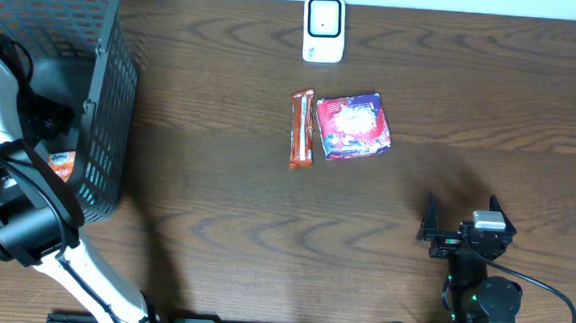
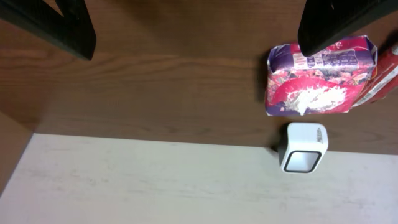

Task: Scan the item barcode
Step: 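Reach the left gripper into the basket and grasp the orange packet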

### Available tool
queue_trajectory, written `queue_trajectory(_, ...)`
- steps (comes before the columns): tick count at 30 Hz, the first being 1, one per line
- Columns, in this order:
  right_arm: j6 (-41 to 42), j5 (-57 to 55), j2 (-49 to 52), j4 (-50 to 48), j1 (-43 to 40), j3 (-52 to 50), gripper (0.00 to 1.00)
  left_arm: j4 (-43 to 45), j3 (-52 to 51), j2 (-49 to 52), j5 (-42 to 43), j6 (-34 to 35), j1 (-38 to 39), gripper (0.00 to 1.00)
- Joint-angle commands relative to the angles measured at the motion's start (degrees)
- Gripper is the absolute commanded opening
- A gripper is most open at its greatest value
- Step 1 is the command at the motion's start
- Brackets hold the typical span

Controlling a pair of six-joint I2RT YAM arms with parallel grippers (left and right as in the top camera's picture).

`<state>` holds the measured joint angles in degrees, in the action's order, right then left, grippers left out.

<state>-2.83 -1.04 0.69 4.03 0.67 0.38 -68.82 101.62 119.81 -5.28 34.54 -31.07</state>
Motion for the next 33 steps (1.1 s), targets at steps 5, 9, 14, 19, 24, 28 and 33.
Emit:
queue_trajectory(5,-0.7,0.1,-0.3,0.2,-0.5,-0.1,0.99,7.2,-9.3,0.8,-1.4,2.3,0.0,0.82)
queue_trajectory(9,-0.7,0.1,-0.3,0.2,-0.5,-0.1,0.99,10.6,-13.2,0.8,-1.2,3.3,0.2,0.78)
queue_trajectory(14,-0.7,0.1,-0.3,0.2,-0.5,-0.1,0.99,12.2,-14.9,0.8,-1.2,3.7,0.2,0.19)
queue_trajectory(19,-0.7,0.1,-0.3,0.2,-0.5,-0.1,0.99,11.8,-12.5,0.3,-1.2,3.7,0.2,0.07)
queue_trajectory(24,-0.7,0.1,-0.3,0.2,-0.5,-0.1,0.99,9.0,-4.0,-4.3,-1.0,3.7,0.2,0.07)
queue_trajectory(28,-0.7,0.1,-0.3,0.2,-0.5,-0.1,0.99,9.8,4.0,-10.9,4.7,3.7,0.2,0.07)
queue_trajectory(33,-0.7,0.1,-0.3,0.2,-0.5,-0.1,0.99,17.4,9.6,-22.0,17.8,3.7,0.2,0.07)
